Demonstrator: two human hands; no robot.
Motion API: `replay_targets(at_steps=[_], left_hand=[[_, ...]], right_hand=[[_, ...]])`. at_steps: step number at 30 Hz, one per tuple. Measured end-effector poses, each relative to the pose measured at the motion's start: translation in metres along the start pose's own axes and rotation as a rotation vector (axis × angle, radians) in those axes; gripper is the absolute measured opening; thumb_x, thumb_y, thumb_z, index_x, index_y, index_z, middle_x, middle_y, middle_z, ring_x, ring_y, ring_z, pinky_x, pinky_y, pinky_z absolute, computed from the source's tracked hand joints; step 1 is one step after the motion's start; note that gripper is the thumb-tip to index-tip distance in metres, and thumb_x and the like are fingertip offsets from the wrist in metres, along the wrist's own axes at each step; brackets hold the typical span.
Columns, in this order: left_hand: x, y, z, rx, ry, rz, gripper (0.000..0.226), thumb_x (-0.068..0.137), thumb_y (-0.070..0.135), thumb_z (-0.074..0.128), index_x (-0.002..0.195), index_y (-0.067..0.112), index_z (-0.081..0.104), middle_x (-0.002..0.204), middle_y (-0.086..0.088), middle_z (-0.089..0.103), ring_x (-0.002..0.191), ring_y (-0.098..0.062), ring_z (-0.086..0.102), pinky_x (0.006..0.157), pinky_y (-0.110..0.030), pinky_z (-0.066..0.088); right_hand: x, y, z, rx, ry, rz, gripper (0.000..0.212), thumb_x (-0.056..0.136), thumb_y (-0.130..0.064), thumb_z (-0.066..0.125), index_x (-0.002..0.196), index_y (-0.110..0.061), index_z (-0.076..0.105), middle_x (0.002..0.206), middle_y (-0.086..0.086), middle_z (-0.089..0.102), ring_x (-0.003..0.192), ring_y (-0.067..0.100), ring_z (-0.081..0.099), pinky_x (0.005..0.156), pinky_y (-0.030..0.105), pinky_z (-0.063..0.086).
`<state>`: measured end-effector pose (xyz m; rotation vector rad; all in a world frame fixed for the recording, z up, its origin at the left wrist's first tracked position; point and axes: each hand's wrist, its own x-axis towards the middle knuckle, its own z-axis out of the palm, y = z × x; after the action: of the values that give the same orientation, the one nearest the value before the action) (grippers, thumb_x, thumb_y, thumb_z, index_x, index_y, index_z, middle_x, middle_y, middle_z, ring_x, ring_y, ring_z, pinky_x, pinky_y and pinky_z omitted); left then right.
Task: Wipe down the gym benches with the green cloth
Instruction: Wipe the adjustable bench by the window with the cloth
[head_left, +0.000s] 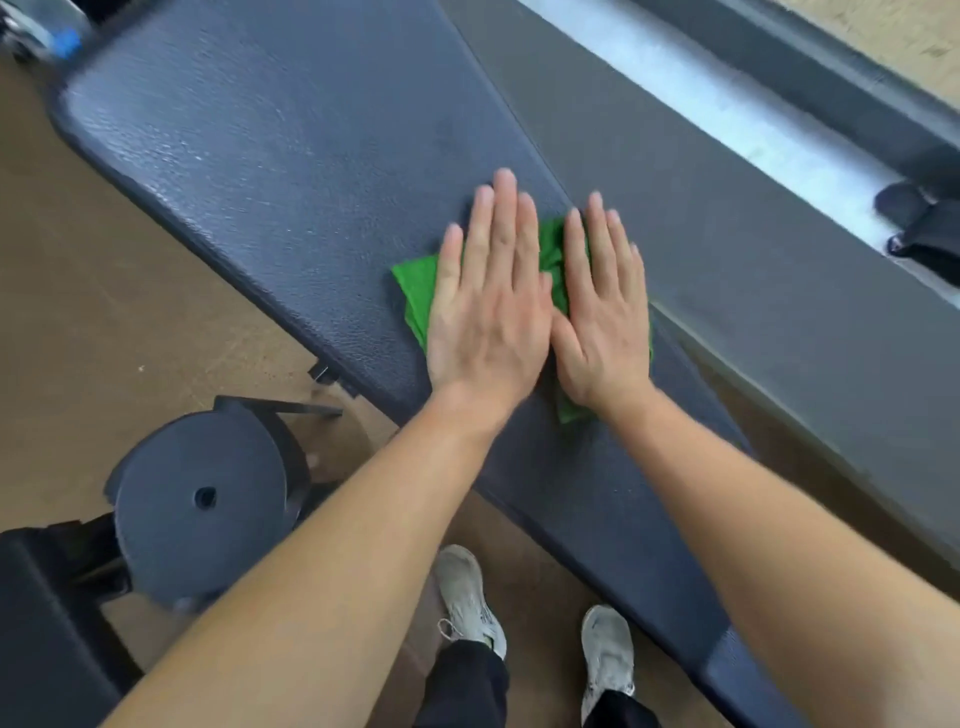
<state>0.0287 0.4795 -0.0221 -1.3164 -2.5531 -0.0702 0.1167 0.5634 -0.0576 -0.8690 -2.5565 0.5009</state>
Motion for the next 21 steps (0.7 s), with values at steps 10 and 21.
replay_targets(at_steps=[10,21], left_hand=[[-0.124,-0.013,-0.005,-0.241,-0.163,0.467,0.059,0.086,0.028,0.064,0.138,0.009,0.046,0.153,-0.018,0.039,0.144,-0.034,0.034,0.117,-0.048,0.029],[-0.06,-0.034,-0.096,-0.732,-0.045,-0.217,0.028,0.077,0.016,0.053,0.104,0.021,0.059,0.107,0.003,0.059,0.1,-0.015,0.058,0.087,-0.034,0.047]], right_hand=[[-0.13,0.01,0.0,0.106,-0.108,-0.099,0.049,0.1,-0.016,0.045,0.149,-0.008,0.04,0.16,0.011,0.028,0.148,0.03,0.027,0.117,0.05,0.03],[-0.022,-0.023,-0.104,0.947,-0.42,0.54,0.029,0.088,-0.042,0.07,0.094,-0.014,0.073,0.078,-0.004,0.071,0.07,0.007,0.062,0.076,0.032,0.051]])
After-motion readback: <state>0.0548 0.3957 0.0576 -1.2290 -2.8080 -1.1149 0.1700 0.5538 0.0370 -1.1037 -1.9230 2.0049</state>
